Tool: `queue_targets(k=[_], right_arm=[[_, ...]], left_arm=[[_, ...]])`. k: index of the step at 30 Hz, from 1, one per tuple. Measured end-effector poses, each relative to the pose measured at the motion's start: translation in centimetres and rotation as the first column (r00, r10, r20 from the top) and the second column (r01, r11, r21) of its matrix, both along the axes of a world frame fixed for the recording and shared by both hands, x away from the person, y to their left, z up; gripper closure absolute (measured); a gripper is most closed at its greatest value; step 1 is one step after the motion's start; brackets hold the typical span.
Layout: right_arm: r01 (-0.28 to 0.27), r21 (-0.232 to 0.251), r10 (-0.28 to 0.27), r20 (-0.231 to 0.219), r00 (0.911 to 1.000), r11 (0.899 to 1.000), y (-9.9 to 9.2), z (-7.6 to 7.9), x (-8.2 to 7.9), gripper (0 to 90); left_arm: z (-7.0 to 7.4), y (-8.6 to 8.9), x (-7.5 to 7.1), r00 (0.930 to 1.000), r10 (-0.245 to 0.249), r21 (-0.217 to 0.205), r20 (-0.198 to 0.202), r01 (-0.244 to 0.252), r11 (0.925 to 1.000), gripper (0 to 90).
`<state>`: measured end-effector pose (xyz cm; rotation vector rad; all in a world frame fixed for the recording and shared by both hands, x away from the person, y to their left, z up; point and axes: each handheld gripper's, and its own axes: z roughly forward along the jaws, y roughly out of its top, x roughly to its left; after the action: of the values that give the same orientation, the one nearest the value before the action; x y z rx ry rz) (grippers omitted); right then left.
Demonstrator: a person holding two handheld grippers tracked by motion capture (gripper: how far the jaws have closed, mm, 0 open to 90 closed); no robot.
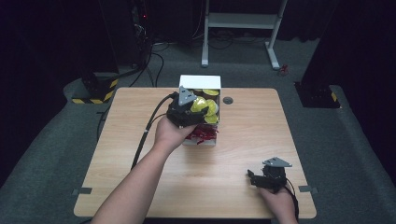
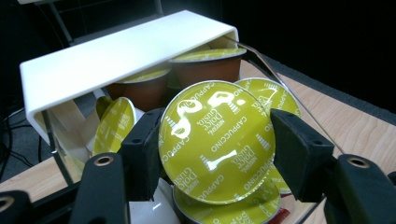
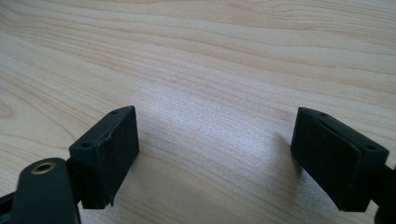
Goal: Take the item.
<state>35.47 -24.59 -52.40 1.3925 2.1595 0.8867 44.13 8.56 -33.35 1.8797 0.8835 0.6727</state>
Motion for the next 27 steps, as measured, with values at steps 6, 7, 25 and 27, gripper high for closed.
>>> queue_targets(k=[6, 7, 25, 27], right_arm=[[0.001, 0.0, -0.001, 0.0, 1.0, 1.0, 0.0, 0.0, 0.0, 15.1], [0.001, 0.0, -0.001, 0.0, 1.0, 1.0, 0.0, 0.0, 0.0, 15.1], [0.0, 0.0, 0.0, 0.001, 1.0, 1.0, 0.0, 0.0, 0.0, 15.1], [0.0, -0.001, 0.0, 0.004, 1.0, 1.0, 0.0, 0.0, 0.0, 15.2]], left_arm=[[0.6, 0.2, -0.3, 0.9999, -0.005, -0.01, 0.014, 0.006, 0.9999, 39.2], [0.7, 0.2, -0.3, 0.9998, -0.007, -0.009, 0.018, 0.007, 0.9999, 39.2], [2.4, 0.9, -0.9, 0.9988, -0.034, -0.043, 0.036, 0.036, 0.9984, 39.4], [2.4, 1.0, -1.0, 0.9989, -0.031, -0.05, 0.036, 0.033, 0.9982, 39.4]])
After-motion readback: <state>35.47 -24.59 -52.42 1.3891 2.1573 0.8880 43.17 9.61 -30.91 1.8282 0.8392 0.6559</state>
